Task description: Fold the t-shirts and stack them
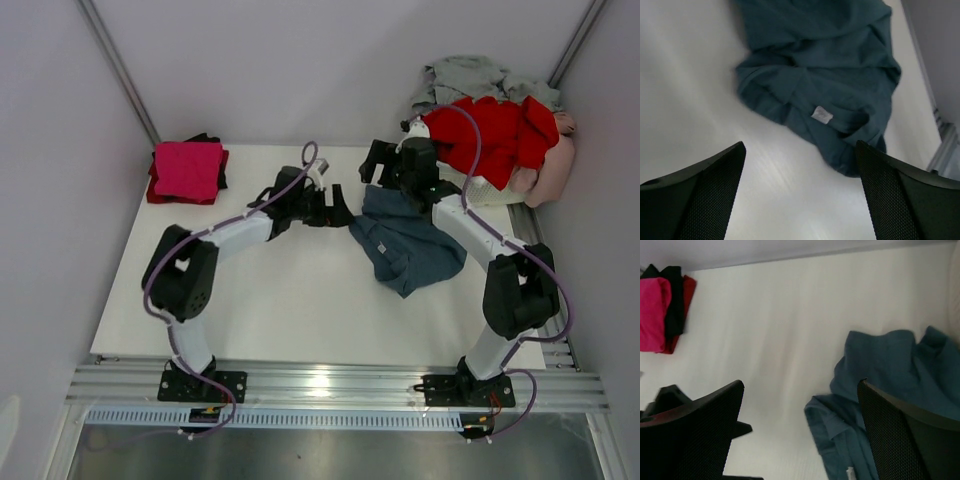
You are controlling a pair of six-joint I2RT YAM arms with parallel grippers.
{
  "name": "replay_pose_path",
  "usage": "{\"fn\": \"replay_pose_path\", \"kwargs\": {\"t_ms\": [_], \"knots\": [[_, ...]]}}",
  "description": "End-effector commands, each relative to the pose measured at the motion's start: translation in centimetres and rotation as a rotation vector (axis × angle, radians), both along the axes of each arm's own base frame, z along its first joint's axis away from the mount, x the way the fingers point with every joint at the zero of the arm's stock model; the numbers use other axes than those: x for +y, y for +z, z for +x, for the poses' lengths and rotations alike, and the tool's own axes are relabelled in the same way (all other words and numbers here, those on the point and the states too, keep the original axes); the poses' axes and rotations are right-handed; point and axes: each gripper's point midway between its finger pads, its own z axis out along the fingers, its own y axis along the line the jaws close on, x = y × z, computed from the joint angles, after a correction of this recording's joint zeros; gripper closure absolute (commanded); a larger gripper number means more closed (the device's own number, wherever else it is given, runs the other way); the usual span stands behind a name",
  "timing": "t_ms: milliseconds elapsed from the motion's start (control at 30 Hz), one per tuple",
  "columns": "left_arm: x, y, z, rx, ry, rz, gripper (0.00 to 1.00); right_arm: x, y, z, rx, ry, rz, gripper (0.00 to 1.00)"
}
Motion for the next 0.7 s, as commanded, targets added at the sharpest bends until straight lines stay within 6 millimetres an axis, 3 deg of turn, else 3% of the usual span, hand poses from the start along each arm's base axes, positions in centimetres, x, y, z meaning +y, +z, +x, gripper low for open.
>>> {"fn": "replay_pose_path", "kwargs": {"t_ms": [0,33,67,100,133,167,200,233,300,333,400,433,467,500,667], "knots": [[-5.7,2.5,-1.5,0.073,-0.237,-0.185,0.06,-1.6,9.0,1.1,-0.239,-0.091,-0.134,0.01],[-6.3,2.4,-1.6,0.083,-0.255,-0.191,0.06,-2.9,9.7,1.4,-0.248,-0.172,-0.191,0.0],[-7.6,3.6,-1.6,0.068,-0.287,-0.205,0.07,-3.0,8.9,1.4,-0.222,-0.176,-0.264,0.01],[-8.2,2.7,-1.7,0.083,-0.301,-0.194,0.07,-3.8,10.0,1.5,-0.235,-0.221,-0.291,0.01],[-9.3,4.3,-1.3,0.05,-0.321,-0.208,0.07,-4.0,10.0,1.5,-0.234,-0.227,-0.306,0.01],[-10.0,4.3,-1.3,0.049,-0.331,-0.207,0.07,-4.2,10.6,1.3,-0.246,-0.237,-0.306,0.01],[-10.7,3.5,-2.0,0.082,-0.341,-0.189,0.07,-4.2,10.7,1.2,-0.252,-0.238,-0.301,0.0],[-11.6,3.9,-1.1,0.071,-0.342,-0.19,0.07,-4.1,10.5,1.0,-0.252,-0.237,-0.294,0.01],[-12.2,2.6,-0.8,0.103,-0.323,-0.164,0.08,-4.0,10.7,0.7,-0.255,-0.251,-0.281,0.01],[-12.4,1.5,-0.3,0.121,-0.306,-0.14,0.09,-4.0,10.6,0.6,-0.254,-0.255,-0.283,0.01],[-12.8,1.3,0.2,0.112,-0.294,-0.124,0.1,-3.8,10.8,0.3,-0.258,-0.261,-0.277,0.01],[-12.4,-0.5,0.5,0.143,-0.259,-0.074,0.1,-3.7,10.8,0.2,-0.258,-0.258,-0.275,0.01],[-12.3,-1.1,0.7,0.146,-0.242,-0.046,0.1,-3.6,10.9,0.1,-0.259,-0.255,-0.272,0.01],[-12.5,-0.9,1.1,0.128,-0.233,-0.027,0.1,-3.3,11.0,-0.1,-0.263,-0.25,-0.267,0.01],[-10.0,-3.9,2.4,0.147,-0.104,0.13,0.09,-2.5,10.9,-1.1,-0.266,-0.229,-0.263,0.01]]}}
